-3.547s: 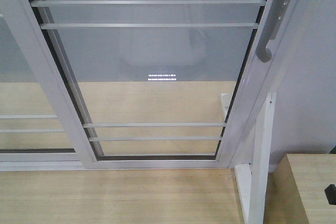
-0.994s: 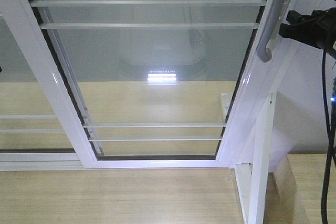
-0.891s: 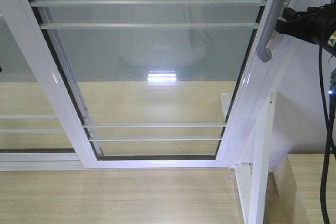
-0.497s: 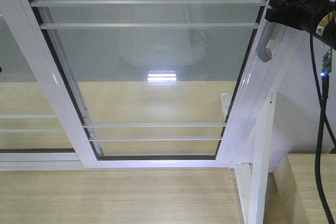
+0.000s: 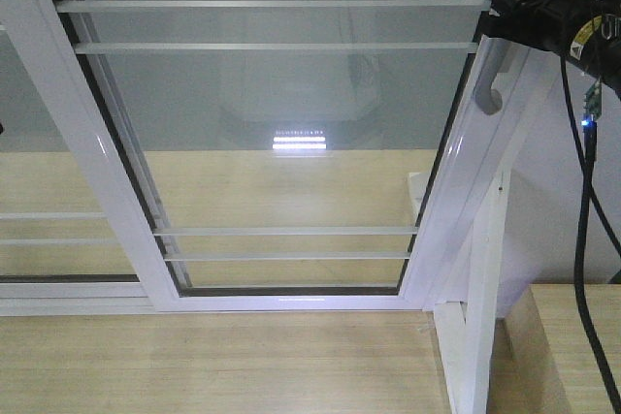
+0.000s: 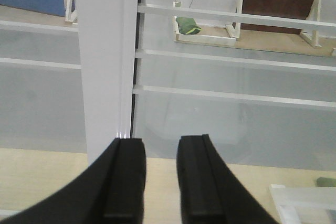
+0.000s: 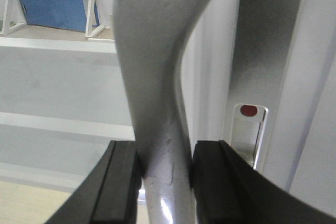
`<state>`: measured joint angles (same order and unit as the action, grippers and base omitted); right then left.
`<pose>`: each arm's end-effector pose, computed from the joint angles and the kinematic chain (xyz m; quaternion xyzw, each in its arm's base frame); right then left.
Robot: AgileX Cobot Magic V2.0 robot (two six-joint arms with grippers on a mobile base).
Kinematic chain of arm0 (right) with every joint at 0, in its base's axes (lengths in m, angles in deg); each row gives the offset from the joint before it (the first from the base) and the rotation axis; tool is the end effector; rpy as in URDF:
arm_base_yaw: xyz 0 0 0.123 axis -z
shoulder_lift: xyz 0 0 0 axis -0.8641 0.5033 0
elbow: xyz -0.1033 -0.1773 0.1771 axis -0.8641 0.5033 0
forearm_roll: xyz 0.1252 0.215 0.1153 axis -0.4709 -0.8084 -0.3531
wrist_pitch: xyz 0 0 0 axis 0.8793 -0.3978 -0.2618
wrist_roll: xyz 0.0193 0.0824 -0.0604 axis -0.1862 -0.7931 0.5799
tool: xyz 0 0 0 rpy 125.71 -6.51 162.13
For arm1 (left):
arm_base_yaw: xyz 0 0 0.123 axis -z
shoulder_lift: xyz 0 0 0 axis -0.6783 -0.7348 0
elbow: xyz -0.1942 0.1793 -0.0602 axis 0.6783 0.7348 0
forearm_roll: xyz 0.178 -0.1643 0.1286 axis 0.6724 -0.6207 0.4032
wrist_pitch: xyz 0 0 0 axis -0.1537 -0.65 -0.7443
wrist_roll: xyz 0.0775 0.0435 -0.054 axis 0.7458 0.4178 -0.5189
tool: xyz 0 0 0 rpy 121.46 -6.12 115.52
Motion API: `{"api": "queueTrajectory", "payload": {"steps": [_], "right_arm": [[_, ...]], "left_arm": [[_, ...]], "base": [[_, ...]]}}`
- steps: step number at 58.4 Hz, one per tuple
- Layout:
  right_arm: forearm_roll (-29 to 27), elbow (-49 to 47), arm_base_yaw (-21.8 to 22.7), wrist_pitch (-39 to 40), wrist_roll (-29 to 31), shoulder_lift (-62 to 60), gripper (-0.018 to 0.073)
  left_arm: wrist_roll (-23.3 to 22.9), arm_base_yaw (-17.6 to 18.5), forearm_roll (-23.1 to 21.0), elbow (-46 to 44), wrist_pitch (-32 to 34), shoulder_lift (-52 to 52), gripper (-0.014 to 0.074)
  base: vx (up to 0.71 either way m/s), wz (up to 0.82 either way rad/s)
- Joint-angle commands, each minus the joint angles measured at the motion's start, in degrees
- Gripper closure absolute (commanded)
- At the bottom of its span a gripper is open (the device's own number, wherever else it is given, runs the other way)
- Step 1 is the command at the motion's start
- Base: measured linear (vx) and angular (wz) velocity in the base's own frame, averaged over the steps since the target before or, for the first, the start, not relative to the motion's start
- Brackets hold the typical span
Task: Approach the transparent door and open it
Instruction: 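Close the right gripper on the silver handle, then pull the handle with the right gripper, sliding the door toward the left arm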
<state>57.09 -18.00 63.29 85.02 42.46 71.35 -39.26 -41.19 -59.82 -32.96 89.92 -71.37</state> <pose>0.4415 0.0034 0.2227 -0.0758 0.7700 0.0910 0.6270 0.2295 -0.0058 0.2813 -0.0452 0.7804 -0.0507 0.6216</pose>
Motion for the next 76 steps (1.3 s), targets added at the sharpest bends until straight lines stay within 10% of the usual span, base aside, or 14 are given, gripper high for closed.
{"api": "queueTrajectory", "payload": {"steps": [1, 76], "right_arm": [[-1.3, -2.5, 0.2, 5.2, -0.1, -2.3, 0.0281], [-5.4, -2.7, -20.9, 7.5, 5.3, 1.5, 0.0277]], "left_arm": [[-0.4, 0.2, -0.1, -1.9, 5.0, 0.3, 0.0278], [-0.4, 0.2, -0.1, -1.9, 4.6, 0.3, 0.0278]], "base": [[0.00, 0.00], [0.00, 0.00]]}}
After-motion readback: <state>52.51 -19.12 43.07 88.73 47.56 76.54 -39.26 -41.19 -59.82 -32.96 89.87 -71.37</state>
